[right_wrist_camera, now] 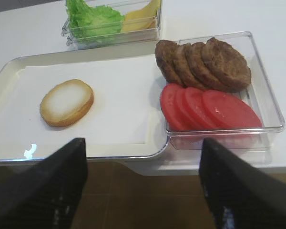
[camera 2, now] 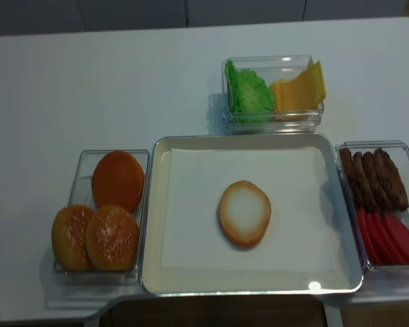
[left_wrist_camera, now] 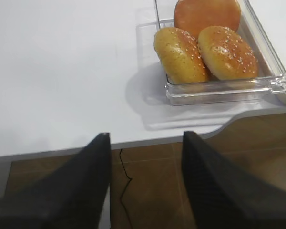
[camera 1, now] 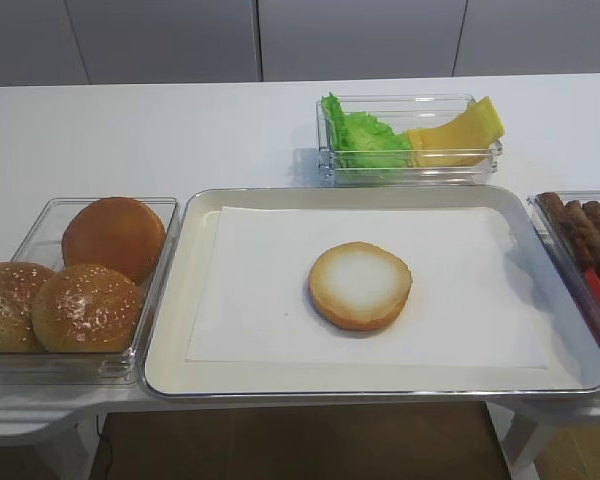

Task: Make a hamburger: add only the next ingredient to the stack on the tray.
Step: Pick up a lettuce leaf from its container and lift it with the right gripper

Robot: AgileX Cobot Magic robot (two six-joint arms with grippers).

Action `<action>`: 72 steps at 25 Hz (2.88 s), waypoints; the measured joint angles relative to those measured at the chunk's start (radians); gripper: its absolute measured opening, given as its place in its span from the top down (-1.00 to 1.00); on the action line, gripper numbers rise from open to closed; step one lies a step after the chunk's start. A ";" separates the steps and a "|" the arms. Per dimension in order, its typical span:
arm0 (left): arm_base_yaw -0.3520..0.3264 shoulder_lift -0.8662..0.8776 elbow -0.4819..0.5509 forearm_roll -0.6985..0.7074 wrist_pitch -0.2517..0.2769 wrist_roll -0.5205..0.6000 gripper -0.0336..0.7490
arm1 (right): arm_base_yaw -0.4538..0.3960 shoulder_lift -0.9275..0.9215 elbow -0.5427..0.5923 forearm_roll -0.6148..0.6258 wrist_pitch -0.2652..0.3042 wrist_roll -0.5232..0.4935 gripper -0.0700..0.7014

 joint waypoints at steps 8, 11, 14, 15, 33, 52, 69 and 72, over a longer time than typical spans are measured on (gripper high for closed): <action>0.000 0.000 0.000 0.000 0.000 0.000 0.00 | 0.000 0.296 -0.142 0.019 -0.127 0.011 -0.58; 0.000 0.000 0.000 0.000 0.000 0.000 0.00 | 0.000 0.455 -0.219 0.029 -0.175 -0.029 -0.58; 0.000 0.000 0.000 0.000 0.000 0.000 0.00 | 0.000 0.629 -0.292 0.069 -0.209 -0.097 -0.58; 0.000 0.000 0.000 0.000 0.000 0.000 0.00 | 0.000 0.678 -0.313 0.094 -0.218 -0.127 -0.58; 0.000 0.000 0.000 0.000 0.000 0.000 0.00 | 0.000 1.604 -0.865 0.608 -0.275 -0.601 -0.58; 0.000 0.000 0.000 0.000 0.000 0.000 0.00 | 0.039 2.132 -1.367 0.733 -0.129 -0.641 -0.57; 0.000 0.000 0.000 0.000 0.000 0.000 0.00 | 0.076 2.183 -1.398 0.690 -0.137 -0.641 -0.15; 0.000 0.000 0.000 0.000 0.000 0.000 0.00 | 0.076 2.183 -1.398 0.687 -0.141 -0.641 -0.08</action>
